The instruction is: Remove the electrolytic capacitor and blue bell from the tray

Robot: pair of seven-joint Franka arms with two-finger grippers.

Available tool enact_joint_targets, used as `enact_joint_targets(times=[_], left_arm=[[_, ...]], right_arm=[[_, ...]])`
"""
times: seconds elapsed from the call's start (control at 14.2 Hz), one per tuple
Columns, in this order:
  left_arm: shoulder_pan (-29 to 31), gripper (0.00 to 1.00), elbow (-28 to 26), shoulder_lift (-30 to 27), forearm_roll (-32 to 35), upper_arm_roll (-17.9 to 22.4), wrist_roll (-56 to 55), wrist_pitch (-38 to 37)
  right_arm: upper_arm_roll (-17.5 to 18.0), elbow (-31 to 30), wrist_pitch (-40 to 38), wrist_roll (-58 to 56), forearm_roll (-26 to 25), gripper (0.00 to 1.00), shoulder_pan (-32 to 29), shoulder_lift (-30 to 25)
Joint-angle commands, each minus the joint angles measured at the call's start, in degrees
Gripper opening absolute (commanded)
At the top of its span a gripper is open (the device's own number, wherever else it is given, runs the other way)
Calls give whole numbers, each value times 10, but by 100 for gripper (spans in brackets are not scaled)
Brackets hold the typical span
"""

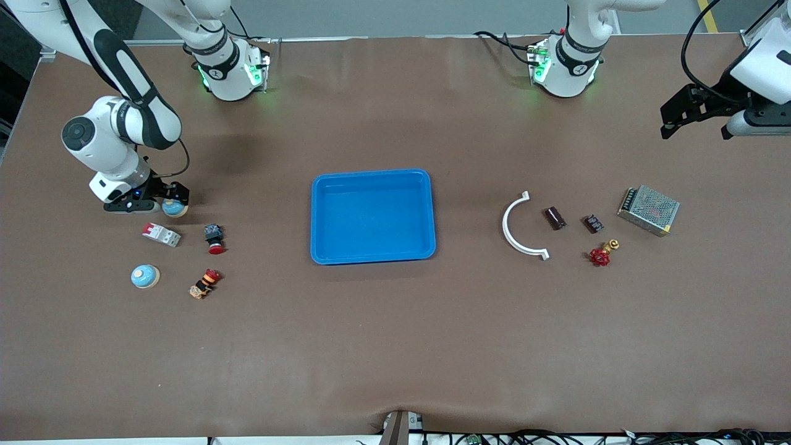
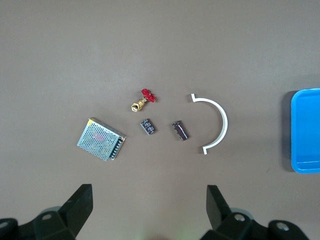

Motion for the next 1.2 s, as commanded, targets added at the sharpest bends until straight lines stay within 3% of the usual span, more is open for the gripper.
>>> enact_joint_targets(times=[0.0, 0.21, 0.42, 0.78, 1.13], left_arm=[[0, 100, 5, -5, -6, 2, -4, -6], [-3, 100, 14, -1, 85, -28, -8, 9], [3, 100, 13, 11, 47, -26, -12, 16], [15, 100, 12, 16, 43, -26, -15, 16], [47, 100, 9, 16, -2, -26, -8, 12]], right_arm=[[7, -3, 2, 11, -1, 100, -3, -3], [6, -3, 2, 11, -1, 100, -3, -3], [7, -3, -11, 12, -1, 100, -3, -12], [8, 2, -148, 12, -1, 100, 1, -98], [8, 20, -237, 12, -1, 100, 1, -157]])
